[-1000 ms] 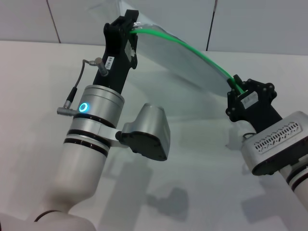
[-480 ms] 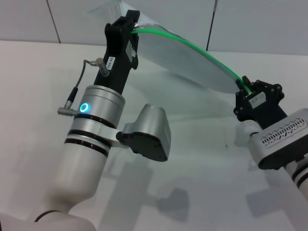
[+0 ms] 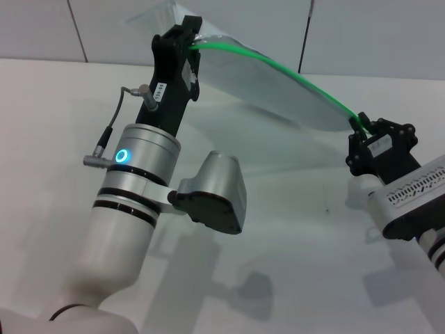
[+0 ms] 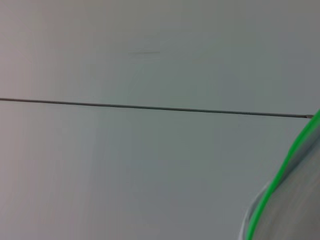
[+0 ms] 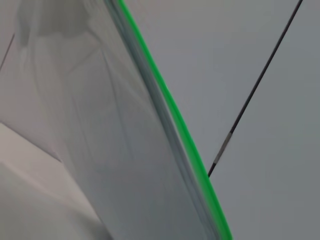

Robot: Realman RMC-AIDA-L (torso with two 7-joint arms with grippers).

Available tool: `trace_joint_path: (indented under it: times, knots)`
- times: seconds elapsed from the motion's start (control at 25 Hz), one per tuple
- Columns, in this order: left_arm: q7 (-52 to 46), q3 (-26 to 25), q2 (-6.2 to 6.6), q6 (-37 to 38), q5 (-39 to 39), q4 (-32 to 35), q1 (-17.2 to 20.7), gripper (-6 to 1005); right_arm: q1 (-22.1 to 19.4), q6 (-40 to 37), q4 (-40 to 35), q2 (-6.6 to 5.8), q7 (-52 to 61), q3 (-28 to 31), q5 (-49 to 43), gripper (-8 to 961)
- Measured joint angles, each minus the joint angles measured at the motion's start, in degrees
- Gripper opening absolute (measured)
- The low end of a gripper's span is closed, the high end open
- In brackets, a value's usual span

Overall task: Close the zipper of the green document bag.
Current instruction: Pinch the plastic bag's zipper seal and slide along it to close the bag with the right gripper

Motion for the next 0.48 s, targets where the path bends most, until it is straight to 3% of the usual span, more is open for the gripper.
trace_joint_path:
  times: [0.48]
  knots:
    - [0.2,0.0,0.00,0.0,0.0,0.0,-0.1,126,0.9,0.0,1.2,0.00,0.1,-0.7,2.3,80]
